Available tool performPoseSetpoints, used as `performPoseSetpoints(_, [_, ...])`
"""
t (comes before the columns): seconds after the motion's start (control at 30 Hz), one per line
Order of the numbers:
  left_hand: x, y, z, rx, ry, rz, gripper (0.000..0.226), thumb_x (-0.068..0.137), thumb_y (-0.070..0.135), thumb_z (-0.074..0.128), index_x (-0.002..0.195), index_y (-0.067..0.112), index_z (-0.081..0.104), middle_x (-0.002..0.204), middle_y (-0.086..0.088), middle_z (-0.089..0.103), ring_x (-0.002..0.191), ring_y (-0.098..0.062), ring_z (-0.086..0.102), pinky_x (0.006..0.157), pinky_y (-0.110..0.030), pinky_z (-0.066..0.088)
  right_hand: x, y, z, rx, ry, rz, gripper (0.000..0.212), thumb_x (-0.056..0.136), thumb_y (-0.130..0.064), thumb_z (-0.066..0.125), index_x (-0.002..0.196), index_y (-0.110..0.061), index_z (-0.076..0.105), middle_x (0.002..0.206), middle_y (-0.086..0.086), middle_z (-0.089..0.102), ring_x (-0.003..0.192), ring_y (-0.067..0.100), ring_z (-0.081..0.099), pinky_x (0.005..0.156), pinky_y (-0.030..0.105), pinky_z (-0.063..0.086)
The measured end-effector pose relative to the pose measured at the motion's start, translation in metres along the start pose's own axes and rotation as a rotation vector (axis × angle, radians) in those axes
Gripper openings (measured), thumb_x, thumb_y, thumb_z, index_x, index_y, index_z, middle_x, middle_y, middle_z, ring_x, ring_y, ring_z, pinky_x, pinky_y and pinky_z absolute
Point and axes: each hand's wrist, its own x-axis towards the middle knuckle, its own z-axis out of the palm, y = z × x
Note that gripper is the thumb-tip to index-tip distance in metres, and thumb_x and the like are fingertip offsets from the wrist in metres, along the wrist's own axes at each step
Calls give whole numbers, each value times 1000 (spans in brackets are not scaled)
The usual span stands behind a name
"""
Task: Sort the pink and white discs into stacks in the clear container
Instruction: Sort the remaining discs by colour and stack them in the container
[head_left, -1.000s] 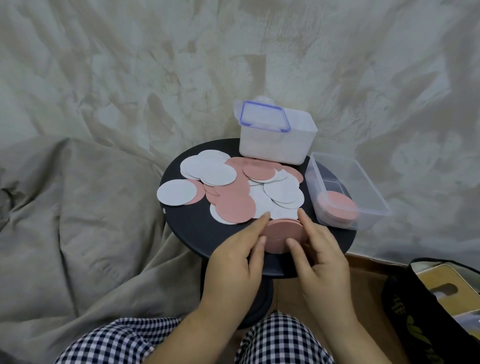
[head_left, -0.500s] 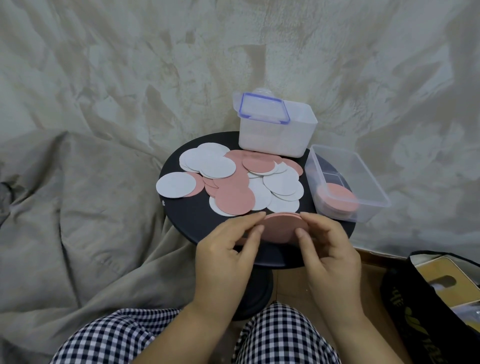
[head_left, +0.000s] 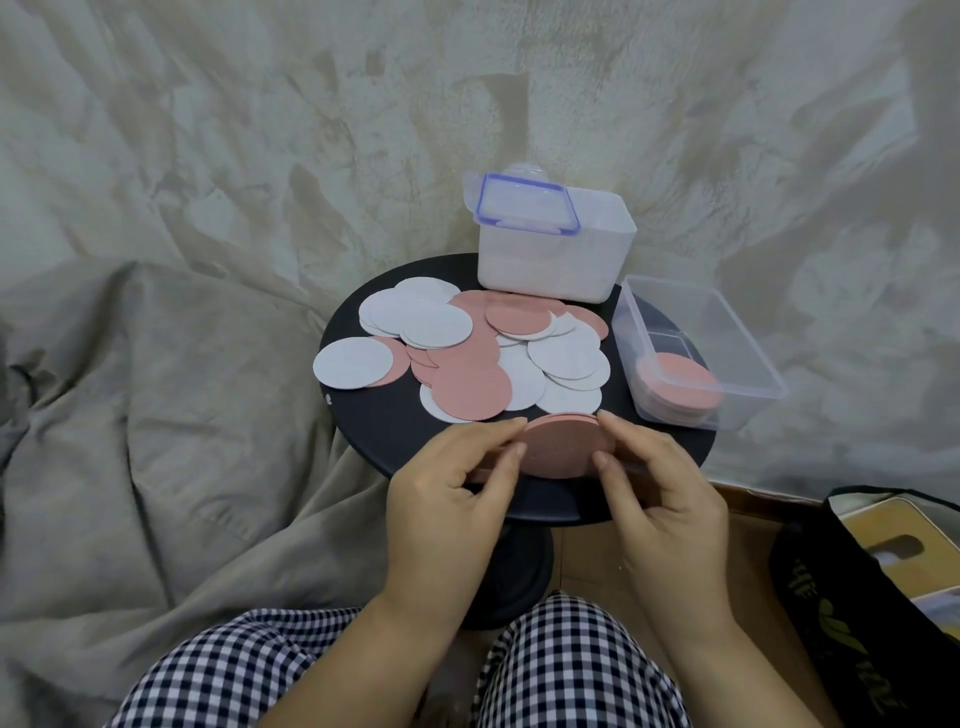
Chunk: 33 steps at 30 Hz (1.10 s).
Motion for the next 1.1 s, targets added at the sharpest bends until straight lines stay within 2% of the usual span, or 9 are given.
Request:
performPoseSetpoints(0.13, [1,-2,-1,-8,-24,-30,22,79,15,65,98,21,72,92,16,69,88,3,63,74,-8,47,0,2,0,-10,-27,9,34,84,-8,58,114,-24,60,105,-14,63,100,-1,58,84,8,44])
performPoseSetpoints(0.37, [5,-1,5,-18,-34,-41,21,77,12,68,96,21,72,90,18,68,82,1,64,71,-9,48,6,4,-4,-10,-25,8,32,84,-10,58,113,-24,61,103,-14,64,98,-2,59,84,9,43])
performPoseSetpoints(0.57, [28,12,32,-75,-232,-97,26,81,12,69,100,29,68,96,19,65,87,2,61,66,-7,46,30,10,-45,-32,20,87,38,86,-12,62,108,-42,59,104,-32,62,99,-3,60,86,13,46])
performPoseSetpoints(0.67, [43,19,55,-33,-343,-28,24,82,17,68,95,36,62,99,20,59,94,1,56,68,-11,47,45,15,-75,13,67,212,47,86,-7,61,97,-53,61,97,-25,66,91,1,64,78,12,50])
performPoseSetpoints(0.73, [51,23,72,-11,-397,28,21,81,19,68,98,29,62,103,18,57,99,2,51,74,-17,49,54,20,-92,69,97,287,44,86,-5,59,96,-48,61,99,-21,65,86,2,66,71,8,50])
performPoseSetpoints(0.83, [59,23,95,34,-446,119,24,78,20,70,100,21,61,108,11,54,101,1,47,83,-28,50,70,29,-110,109,102,356,35,87,-4,58,104,-34,64,101,-16,66,82,-2,66,67,10,51])
performPoseSetpoints(0.93, [63,17,107,57,-449,167,21,76,16,71,95,16,61,107,6,54,99,-2,47,80,-33,51,88,33,-118,133,65,412,34,87,0,57,113,-22,61,95,-14,66,76,-5,65,64,13,54])
performPoseSetpoints(1.03, [63,11,109,13,-418,188,17,77,11,70,92,15,62,100,14,52,94,-1,50,73,-28,53,108,32,-119,134,9,404,34,87,1,56,106,-27,63,90,-9,68,74,0,65,63,17,55])
performPoseSetpoints(1.1, [63,8,109,-24,-407,168,18,78,10,71,92,16,63,98,19,51,94,-1,51,72,-20,53,123,31,-117,52,-98,402,34,88,-2,57,104,-32,64,90,-5,68,76,7,66,66,20,56])
